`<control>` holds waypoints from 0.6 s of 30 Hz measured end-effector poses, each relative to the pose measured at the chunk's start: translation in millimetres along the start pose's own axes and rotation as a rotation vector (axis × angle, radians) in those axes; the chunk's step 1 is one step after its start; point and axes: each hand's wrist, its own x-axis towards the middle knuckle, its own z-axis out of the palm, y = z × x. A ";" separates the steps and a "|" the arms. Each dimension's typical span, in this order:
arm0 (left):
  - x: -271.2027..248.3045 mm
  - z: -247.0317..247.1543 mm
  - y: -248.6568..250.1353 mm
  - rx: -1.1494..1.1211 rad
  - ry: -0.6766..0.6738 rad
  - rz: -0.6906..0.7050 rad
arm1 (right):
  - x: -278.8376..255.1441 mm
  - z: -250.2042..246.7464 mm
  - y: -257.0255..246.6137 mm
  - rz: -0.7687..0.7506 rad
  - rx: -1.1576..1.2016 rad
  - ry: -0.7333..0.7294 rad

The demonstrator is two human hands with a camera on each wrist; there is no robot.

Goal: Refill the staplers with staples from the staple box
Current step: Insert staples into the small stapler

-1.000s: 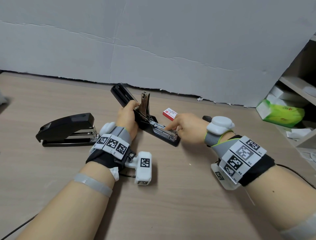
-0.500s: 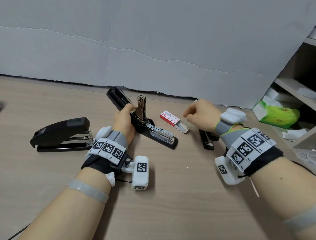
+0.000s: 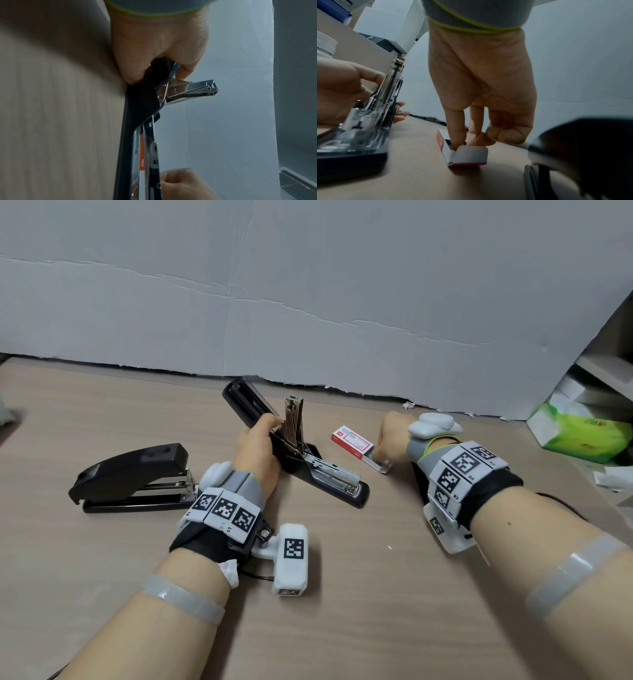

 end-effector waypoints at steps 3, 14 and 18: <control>1.0 -0.3 -0.8 0.001 0.012 -0.003 | 2.1 4.5 1.4 0.015 0.020 0.000; -1.0 0.5 0.6 0.002 0.026 -0.010 | -4.6 -0.5 3.7 0.016 -0.043 0.052; -1.5 -0.5 -0.8 0.007 0.024 -0.009 | -9.9 -12.9 10.7 0.020 -0.001 0.128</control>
